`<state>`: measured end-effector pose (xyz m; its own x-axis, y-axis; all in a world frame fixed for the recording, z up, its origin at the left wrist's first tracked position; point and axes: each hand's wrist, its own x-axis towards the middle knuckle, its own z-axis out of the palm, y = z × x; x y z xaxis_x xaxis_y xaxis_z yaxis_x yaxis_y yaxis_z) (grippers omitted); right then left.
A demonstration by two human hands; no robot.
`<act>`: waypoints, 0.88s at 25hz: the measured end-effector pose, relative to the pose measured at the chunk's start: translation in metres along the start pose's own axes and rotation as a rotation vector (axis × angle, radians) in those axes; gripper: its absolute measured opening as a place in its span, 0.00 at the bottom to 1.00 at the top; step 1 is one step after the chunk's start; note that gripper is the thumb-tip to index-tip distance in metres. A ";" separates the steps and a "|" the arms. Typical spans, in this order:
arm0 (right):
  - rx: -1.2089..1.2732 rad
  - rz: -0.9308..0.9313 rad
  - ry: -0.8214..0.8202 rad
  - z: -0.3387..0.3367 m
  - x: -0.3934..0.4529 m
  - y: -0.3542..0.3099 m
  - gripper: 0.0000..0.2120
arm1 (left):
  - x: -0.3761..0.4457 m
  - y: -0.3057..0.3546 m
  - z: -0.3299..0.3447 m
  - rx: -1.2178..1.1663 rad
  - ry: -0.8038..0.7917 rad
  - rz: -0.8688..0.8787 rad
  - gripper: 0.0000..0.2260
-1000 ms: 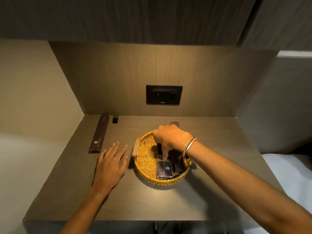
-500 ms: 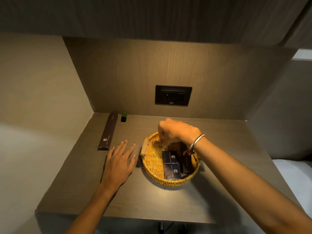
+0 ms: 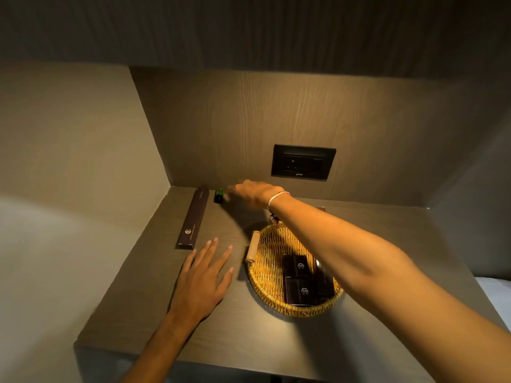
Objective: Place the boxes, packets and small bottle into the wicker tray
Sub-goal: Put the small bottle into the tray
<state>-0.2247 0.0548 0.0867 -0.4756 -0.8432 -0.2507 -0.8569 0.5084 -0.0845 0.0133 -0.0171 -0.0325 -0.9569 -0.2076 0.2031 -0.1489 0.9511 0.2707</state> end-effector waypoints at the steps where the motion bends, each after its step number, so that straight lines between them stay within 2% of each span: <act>1: -0.041 -0.016 0.002 0.003 0.007 -0.004 0.30 | 0.000 0.001 0.000 0.005 0.000 -0.003 0.25; 4: -0.133 -0.022 0.034 0.007 0.022 -0.016 0.33 | -0.001 0.002 0.000 0.027 0.009 -0.009 0.25; 9: -0.220 0.010 0.038 0.014 0.039 -0.031 0.20 | 0.001 0.002 0.000 0.036 0.002 -0.023 0.25; 12: -0.189 0.051 0.098 0.015 0.036 -0.026 0.17 | 0.001 0.001 0.000 0.016 0.015 -0.020 0.24; 18: -0.037 0.124 0.128 0.017 0.002 0.012 0.15 | 0.001 0.000 0.000 0.007 0.017 -0.003 0.24; 22: 0.266 0.176 0.220 0.007 -0.042 0.036 0.20 | 0.002 0.000 0.001 0.022 0.006 0.000 0.24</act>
<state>-0.2343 0.1095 0.0872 -0.6669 -0.7415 -0.0734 -0.6905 0.6520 -0.3131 0.0109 -0.0173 -0.0332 -0.9553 -0.2094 0.2086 -0.1549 0.9558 0.2500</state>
